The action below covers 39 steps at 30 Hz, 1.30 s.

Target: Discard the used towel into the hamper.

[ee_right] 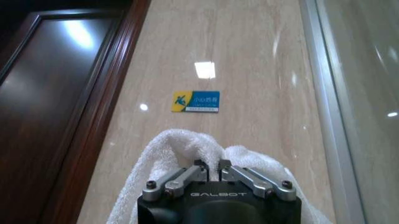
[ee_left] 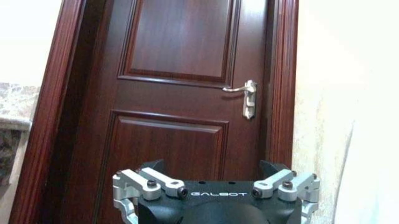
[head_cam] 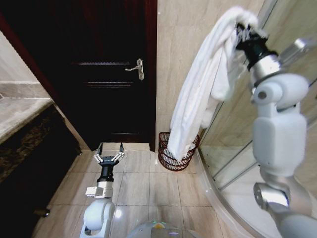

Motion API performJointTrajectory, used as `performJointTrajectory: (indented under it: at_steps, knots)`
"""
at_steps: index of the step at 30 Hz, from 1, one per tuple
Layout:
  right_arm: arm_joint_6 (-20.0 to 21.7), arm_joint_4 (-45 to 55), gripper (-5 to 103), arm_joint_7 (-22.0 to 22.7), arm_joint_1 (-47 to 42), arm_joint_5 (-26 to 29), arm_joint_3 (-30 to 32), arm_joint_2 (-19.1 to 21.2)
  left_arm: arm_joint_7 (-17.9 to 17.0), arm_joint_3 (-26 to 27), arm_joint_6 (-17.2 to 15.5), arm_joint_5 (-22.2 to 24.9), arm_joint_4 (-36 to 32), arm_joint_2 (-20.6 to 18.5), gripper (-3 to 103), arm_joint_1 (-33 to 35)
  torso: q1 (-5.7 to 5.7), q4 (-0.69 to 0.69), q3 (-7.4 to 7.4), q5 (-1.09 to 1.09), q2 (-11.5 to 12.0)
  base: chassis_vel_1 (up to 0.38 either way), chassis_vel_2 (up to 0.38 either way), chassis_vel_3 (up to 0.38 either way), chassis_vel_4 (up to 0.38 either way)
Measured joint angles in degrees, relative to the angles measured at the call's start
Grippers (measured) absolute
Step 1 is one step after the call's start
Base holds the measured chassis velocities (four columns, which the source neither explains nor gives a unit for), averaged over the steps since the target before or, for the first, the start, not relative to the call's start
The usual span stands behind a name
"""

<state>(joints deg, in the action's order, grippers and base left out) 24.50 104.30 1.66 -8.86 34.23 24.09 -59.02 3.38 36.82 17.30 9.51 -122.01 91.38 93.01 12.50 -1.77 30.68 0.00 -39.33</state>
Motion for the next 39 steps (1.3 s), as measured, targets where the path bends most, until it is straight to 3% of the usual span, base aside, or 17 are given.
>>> performJointTrajectory:
  at_steps: [6,15,39]
  knots:
    - [0.45,-3.38,7,0.04,3.35,0.71,-2.03,-0.24,-0.15,-0.01,0.51,-0.16,0.5,0.42,100,-0.03,0.0,0.0,0.0,0.01,0.0,0.0,0.0,0.0,0.0]
    - [-0.8,-9.33,7,1.13,4.77,0.73,-6.64,-4.19,-0.19,-0.23,0.1,-0.54,0.65,0.74,100,-1.28,0.0,-0.02,-0.01,-0.03,0.0,0.0,0.0,0.0,0.0]
    - [-9.34,-7.98,7,-4.36,-25.73,-9.87,-0.2,-5.49,-0.84,-0.05,1.63,-0.69,-2.49,0.2,100,0.67,-0.01,0.01,-0.01,0.01,0.0,0.0,0.0,0.0,0.0]
